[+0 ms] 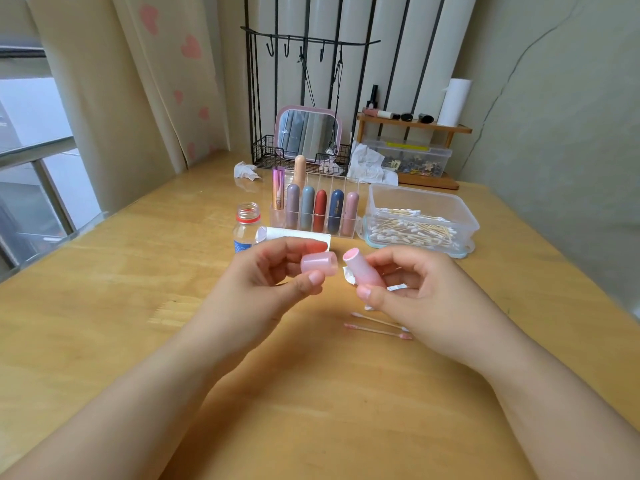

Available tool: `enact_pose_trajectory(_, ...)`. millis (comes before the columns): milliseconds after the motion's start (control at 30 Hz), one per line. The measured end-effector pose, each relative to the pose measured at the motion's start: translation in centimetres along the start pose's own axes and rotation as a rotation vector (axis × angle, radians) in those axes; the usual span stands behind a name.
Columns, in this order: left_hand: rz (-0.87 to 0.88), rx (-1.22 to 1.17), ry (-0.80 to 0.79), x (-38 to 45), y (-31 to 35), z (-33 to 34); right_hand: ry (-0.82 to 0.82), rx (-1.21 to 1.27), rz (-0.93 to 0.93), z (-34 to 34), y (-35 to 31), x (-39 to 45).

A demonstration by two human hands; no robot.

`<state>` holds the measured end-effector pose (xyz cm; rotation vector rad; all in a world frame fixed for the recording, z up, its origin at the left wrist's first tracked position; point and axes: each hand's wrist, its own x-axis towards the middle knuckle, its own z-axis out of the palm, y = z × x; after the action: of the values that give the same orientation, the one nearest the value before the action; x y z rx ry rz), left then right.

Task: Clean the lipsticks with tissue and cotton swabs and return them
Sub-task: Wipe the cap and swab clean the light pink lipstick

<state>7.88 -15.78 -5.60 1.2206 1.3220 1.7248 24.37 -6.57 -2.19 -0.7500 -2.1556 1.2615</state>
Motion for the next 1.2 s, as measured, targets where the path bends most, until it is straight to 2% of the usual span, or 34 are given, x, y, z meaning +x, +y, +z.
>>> enact_pose_trajectory(200, 0.016, -0.011, 0.037, 0.4, -0.6, -0.3, -0.015, -0.087, -0.039, 0.3, 0.0, -0.4)
enact_pose_trajectory(333, 0.032, 0.029, -0.008, 0.3, -0.8, -0.1, 0.056, -0.281, -0.050, 0.9, 0.3, -0.3)
enact_pose_trajectory(567, 0.022, 0.006, -0.025, 0.3, -1.1, -0.3, 0.063, -0.383, -0.144, 2.1, 0.9, -0.2)
enact_pose_trajectory(767, 0.070, 0.297, 0.034, -0.1, -1.1, 0.6, -0.017, -0.442, -0.160, 3.1, 1.3, 0.0)
enact_pose_trajectory(933, 0.324, 0.769, 0.279, 0.2, 1.1, -0.7, -0.033, -0.393, -0.027, 2.0, 0.0, 1.9)
enact_pose_trajectory(1100, 0.328, 0.947, 0.416, 3.2, 5.5, -4.3, -0.005, -0.480, -0.100, 0.4, -3.2, 7.5)
enact_pose_trajectory(1200, 0.323, 1.101, 0.389, 6.3, 6.3, -7.4, 0.041, -0.523, -0.166, -0.1, -5.0, 11.6)
